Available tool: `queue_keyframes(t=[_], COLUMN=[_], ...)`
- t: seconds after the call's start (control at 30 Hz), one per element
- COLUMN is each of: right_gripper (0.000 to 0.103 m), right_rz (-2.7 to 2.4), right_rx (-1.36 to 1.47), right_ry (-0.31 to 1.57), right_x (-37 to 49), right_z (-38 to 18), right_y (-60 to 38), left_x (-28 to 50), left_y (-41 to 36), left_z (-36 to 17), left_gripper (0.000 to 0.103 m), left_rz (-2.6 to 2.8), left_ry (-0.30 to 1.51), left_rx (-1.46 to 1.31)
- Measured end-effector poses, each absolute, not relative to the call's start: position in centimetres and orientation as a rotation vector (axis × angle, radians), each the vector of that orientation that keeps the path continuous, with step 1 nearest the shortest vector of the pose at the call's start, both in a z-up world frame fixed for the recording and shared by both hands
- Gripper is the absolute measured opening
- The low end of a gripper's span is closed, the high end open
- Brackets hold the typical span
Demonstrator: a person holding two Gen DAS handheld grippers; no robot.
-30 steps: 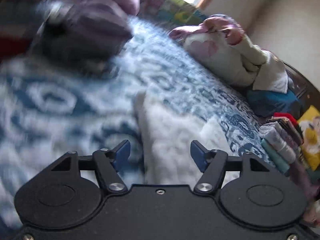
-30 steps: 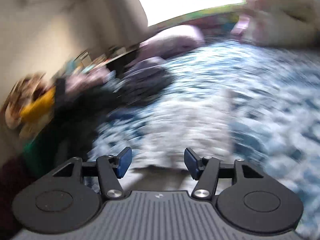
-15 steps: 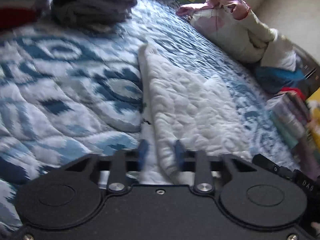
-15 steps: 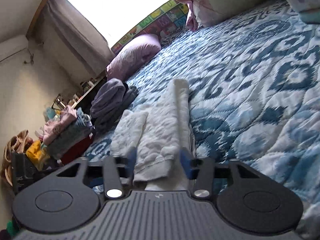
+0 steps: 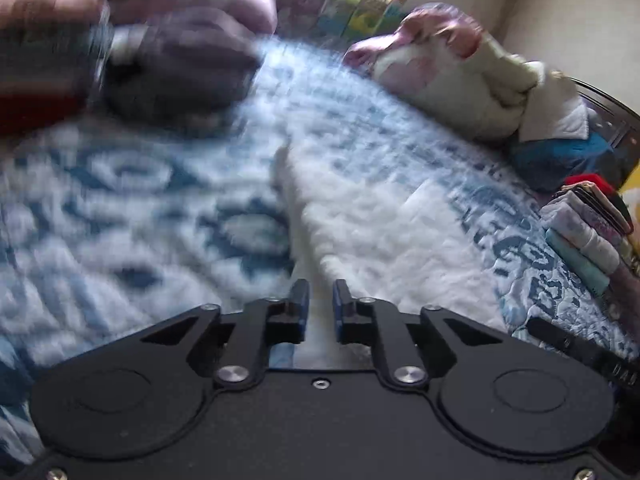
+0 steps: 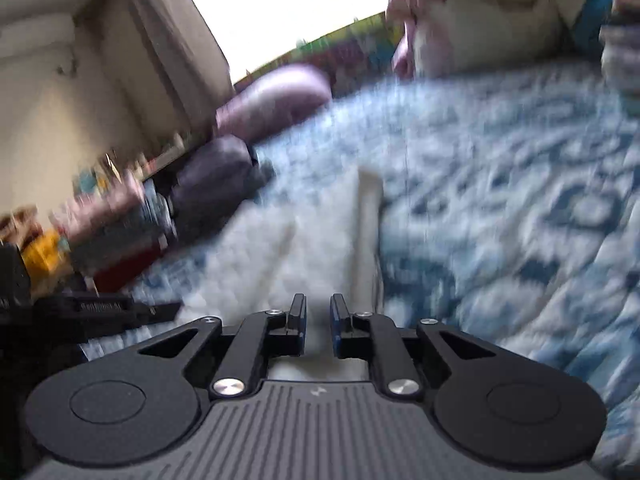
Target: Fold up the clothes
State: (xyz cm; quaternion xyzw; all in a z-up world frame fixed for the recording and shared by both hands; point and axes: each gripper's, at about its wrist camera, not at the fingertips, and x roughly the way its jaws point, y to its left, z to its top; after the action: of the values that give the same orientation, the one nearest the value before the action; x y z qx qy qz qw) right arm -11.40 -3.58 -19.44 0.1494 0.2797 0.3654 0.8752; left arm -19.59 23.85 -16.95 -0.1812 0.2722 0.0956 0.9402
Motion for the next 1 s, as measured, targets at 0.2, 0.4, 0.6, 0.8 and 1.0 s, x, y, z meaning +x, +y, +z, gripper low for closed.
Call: queue_keyframes(t=[0.2, 0.4, 0.6, 0.8, 1.0], right_gripper=[0.016, 0.016, 0.016, 0.045, 0.069], right_rz=[0.81, 0.847, 0.885, 0.843, 0.873], right_rx=[0.241, 0.191, 0.212, 0.323, 0.364], right_ry=[0.606, 0.74, 0.684, 0.691, 0.707], right_x=[-10.0, -9.0, -9.1, -4.8, 2.5], right_z=[-20.0, -21.5, -19.4, -19.3, -20.1], right_y=[-1.3, 0.6, -0.4, -1.8, -1.2], left_x=[-18.8, -16.2, -16.9, -14.9, -10.3], left_y=[21.0, 20.9, 22.5, 27.1, 33.6], left_z=[-17.3, -19.6, -17.5, -15.9, -18.8], left_gripper=[0.016, 0.024, 0.048, 0.068, 0.068], left_rz=[0.068, 0.095, 0.097, 0.104, 0.039], left_ry=[0.484, 0.675, 0.632, 0.58, 0.603], left_rx=[-0.238, -0.131, -0.212, -0.344, -0.547])
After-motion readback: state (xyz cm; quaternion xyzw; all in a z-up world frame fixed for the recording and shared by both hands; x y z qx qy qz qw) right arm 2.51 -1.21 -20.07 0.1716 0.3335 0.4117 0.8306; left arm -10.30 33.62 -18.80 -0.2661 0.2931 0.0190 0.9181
